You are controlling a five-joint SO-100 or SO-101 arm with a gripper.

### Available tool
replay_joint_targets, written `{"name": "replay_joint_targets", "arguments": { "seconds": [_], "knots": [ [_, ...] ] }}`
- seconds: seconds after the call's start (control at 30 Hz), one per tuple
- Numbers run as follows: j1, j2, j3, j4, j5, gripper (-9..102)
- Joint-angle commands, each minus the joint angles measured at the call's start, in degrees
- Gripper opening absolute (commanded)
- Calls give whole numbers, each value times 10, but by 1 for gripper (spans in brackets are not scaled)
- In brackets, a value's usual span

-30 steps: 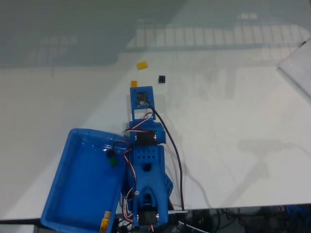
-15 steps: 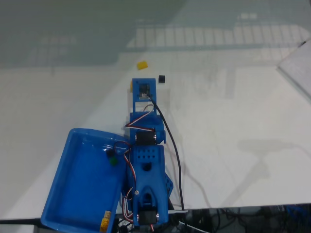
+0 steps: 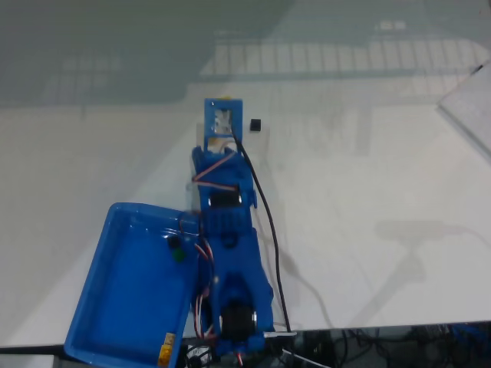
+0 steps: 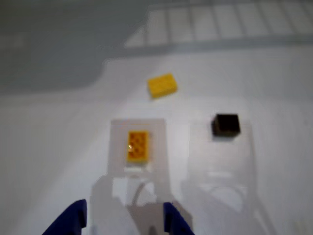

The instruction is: Pick up all the lego then put into the bin

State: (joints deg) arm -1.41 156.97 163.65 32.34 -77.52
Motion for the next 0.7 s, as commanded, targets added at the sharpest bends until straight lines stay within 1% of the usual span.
{"name": "replay_joint_targets", "arguments": {
  "seconds": [0.0,0.17,0.43,0.67],
  "knots": [
    [-11,-88,-91,-44,11,20],
    [-6,-197,-141,-84,9,19],
    [4,-352,-218,-105,5,18],
    [13,-442,-272,-113,2,18]
  ]
}}
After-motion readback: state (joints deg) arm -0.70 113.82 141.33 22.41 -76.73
